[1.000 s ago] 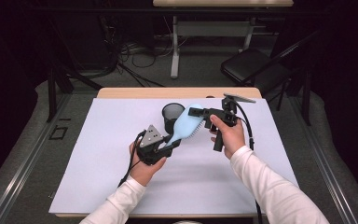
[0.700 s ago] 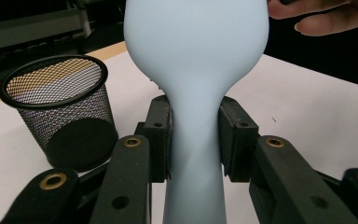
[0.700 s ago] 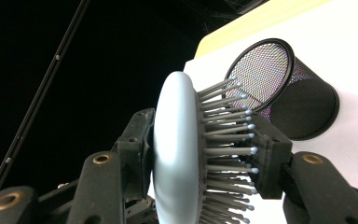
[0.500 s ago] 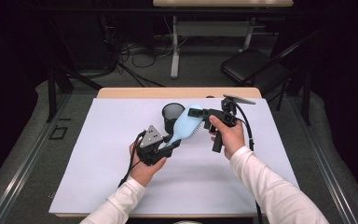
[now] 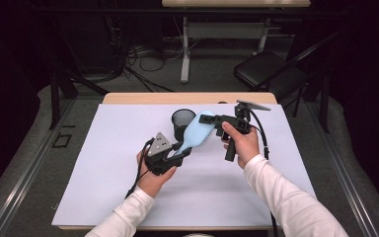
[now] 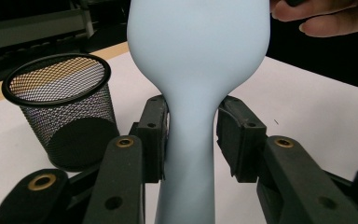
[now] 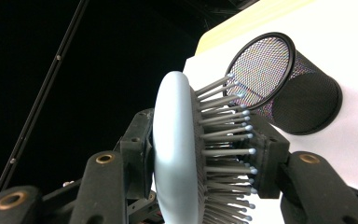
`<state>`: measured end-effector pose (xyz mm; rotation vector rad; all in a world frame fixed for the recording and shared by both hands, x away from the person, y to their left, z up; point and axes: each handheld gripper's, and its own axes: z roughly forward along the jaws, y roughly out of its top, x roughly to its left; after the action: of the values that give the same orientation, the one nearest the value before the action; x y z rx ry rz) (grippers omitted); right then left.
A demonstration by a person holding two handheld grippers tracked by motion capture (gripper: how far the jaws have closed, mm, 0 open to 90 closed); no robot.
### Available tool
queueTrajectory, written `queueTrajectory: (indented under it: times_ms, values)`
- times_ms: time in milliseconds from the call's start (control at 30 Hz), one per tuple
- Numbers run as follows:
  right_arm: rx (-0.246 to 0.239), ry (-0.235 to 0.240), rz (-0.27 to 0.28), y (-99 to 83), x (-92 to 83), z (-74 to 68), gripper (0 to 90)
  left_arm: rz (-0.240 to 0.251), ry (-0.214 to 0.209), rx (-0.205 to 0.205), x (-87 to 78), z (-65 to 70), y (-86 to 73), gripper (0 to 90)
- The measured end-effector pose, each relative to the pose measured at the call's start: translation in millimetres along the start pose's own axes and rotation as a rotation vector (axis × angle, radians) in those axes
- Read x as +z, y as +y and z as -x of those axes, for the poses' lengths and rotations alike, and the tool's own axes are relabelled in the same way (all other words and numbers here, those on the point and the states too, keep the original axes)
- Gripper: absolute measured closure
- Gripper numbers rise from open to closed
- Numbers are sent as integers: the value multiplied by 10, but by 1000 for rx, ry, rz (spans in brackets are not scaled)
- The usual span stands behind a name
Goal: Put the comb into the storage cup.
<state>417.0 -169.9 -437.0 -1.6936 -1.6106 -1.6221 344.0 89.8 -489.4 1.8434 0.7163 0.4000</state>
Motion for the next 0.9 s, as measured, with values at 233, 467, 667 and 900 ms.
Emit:
queueTrajectory:
  times_ms: [233, 467, 667, 900]
  values:
    - [-2, 0, 1, 5, -6, 13, 504, 4, -2, -12, 2, -7, -3, 603]
    - [-2, -17, 5, 17, -19, 52, 506, 13, -12, -18, 6, -3, -10, 546]
    - [8, -12, 9, 31, -36, 88, 507, 8, -17, -19, 28, 6, -26, 498]
    - [18, -15, 19, 54, -70, 110, 509, 18, -13, -31, 11, -10, -19, 448]
